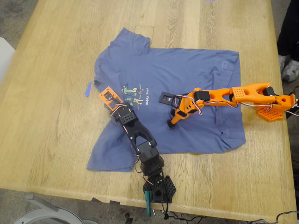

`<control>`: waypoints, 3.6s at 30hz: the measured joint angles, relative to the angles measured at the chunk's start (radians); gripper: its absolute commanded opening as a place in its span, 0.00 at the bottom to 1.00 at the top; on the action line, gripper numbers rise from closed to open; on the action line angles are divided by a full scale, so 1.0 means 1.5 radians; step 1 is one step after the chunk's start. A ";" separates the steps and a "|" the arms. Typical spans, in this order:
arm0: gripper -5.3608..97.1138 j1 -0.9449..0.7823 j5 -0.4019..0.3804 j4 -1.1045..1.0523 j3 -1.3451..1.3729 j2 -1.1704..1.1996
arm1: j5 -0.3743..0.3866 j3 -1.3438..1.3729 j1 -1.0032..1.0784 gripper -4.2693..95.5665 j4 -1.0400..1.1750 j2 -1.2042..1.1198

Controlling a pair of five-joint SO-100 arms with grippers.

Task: Fold a T-shirt

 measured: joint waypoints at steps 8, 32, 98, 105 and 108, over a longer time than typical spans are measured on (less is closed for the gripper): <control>0.06 0.000 -0.006 0.000 0.031 0.033 | 0.002 0.053 -0.001 0.07 0.033 0.024; 0.05 0.230 -0.007 -0.003 0.096 0.258 | 0.080 -0.007 0.136 0.04 0.032 0.037; 0.60 0.907 0.007 0.374 -0.740 -0.493 | 0.069 -0.001 0.487 0.04 -0.003 0.112; 0.63 0.905 0.007 0.397 -0.768 -0.546 | 0.070 0.000 0.487 0.04 0.013 0.124; 0.65 0.899 0.007 0.395 -0.806 -0.607 | 0.070 0.000 0.487 0.04 0.020 0.125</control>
